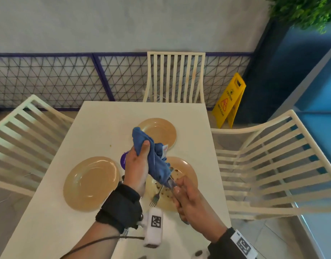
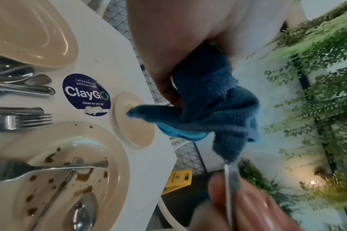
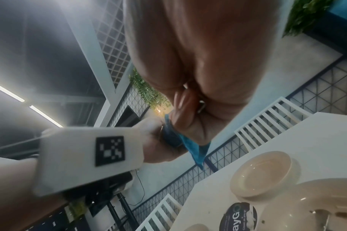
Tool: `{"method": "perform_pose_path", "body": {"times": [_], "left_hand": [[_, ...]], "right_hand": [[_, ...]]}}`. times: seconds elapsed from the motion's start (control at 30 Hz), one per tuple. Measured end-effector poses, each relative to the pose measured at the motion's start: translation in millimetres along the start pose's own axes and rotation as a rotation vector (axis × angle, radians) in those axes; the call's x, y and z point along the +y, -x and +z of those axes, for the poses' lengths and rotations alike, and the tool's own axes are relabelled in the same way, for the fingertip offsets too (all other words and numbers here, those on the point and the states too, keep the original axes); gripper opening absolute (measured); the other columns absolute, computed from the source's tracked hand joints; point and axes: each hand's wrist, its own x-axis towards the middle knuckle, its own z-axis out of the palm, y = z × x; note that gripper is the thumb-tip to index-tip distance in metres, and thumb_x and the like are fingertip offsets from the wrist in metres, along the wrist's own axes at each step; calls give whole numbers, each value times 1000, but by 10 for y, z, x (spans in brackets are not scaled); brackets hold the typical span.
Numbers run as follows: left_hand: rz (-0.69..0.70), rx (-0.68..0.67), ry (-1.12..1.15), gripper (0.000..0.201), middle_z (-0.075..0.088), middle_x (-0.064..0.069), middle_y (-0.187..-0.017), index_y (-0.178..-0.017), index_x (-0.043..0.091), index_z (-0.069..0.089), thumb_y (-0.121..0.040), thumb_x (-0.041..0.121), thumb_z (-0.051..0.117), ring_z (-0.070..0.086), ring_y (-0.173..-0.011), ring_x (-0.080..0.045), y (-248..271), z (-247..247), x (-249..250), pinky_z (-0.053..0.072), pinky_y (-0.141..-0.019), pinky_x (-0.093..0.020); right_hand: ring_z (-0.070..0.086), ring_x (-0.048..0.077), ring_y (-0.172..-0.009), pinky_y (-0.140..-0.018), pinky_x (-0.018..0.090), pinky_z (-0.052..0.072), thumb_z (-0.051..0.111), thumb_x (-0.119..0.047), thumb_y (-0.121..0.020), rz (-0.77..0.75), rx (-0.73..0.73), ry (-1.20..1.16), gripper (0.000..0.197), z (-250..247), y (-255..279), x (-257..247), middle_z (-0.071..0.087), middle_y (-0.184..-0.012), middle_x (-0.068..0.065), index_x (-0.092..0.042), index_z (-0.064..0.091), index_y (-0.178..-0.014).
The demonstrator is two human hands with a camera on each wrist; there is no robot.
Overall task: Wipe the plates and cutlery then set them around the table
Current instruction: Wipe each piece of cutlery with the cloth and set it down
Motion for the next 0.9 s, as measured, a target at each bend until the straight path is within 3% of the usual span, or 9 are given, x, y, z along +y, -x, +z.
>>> {"method": "perform_pose_path", "body": {"times": [0.07,0.2,0.33,0.43,0.53,0.63,0.77,0.83,0.9], "left_hand": [[-26,-6,15,34,74,-17,-112,-120,3,63,-102,31,57,72,-103,-35,43,27,-58,55,-93,-63],[-71,-84,-89,31,74,-21,-110,-116,2,66,-103,28,56,75,-96,-27,160,30,-243,61,-88,-45],[-11,-75,-90,30,75,-15,-108,-110,10,68,-101,36,59,71,-105,-34,-37,-64,-143,53,-97,-59],[17,-9,-40,21,73,-17,-111,-107,12,66,-104,28,54,70,-106,-36,-98,-36,-90,56,-93,-56],[11,-84,-83,26,75,-17,-110,-116,3,64,-105,24,52,72,-102,-32,29,36,-168,60,-87,-46],[46,-157,-193,20,75,-13,-106,-114,9,66,-103,22,56,72,-100,-24,88,1,-268,58,-89,-36],[84,-256,-304,6,72,-1,-93,-105,22,63,-101,19,60,70,-84,-5,109,-79,-284,55,-73,-19],[117,-321,-408,3,67,2,-83,-97,19,62,-100,21,61,64,-72,0,136,-79,-287,51,-66,-15],[129,-390,-498,11,69,3,-83,-98,16,64,-99,26,63,65,-72,-2,159,-62,-308,52,-67,-17]], "right_hand": [[35,5,-50,-45,24,32,37,-24,-107,3,-15,13,14,3,-66,-23,42,-66,-2,-14,43,-98],[36,2,-46,-45,19,29,40,-11,-104,24,-107,13,11,14,-196,-66,43,-56,-11,-21,42,-101],[30,6,-49,-45,25,22,35,-13,-107,90,-70,-108,8,62,-198,-67,40,-65,1,-7,40,-106],[33,4,-48,-45,22,28,35,-17,-107,96,-46,-94,11,105,-280,-62,43,-63,-4,-9,41,-104],[41,6,-47,-44,25,34,38,-11,-104,77,19,-88,10,137,-435,23,49,-65,-3,-13,48,-101],[50,6,-47,-44,22,42,44,-19,-99,114,31,-85,11,131,-483,120,57,-63,-5,-11,52,-101],[64,16,-72,-60,24,52,46,-5,-103,69,112,-112,13,-9,-436,165,68,-88,5,-9,57,-109],[66,18,-82,-69,32,56,49,-16,-104,67,259,-197,12,-122,-475,142,69,-94,-1,-17,60,-109],[68,16,-88,-79,38,57,48,-27,-104,47,272,-219,18,-167,-518,62,71,-97,-6,-23,64,-111]]}}
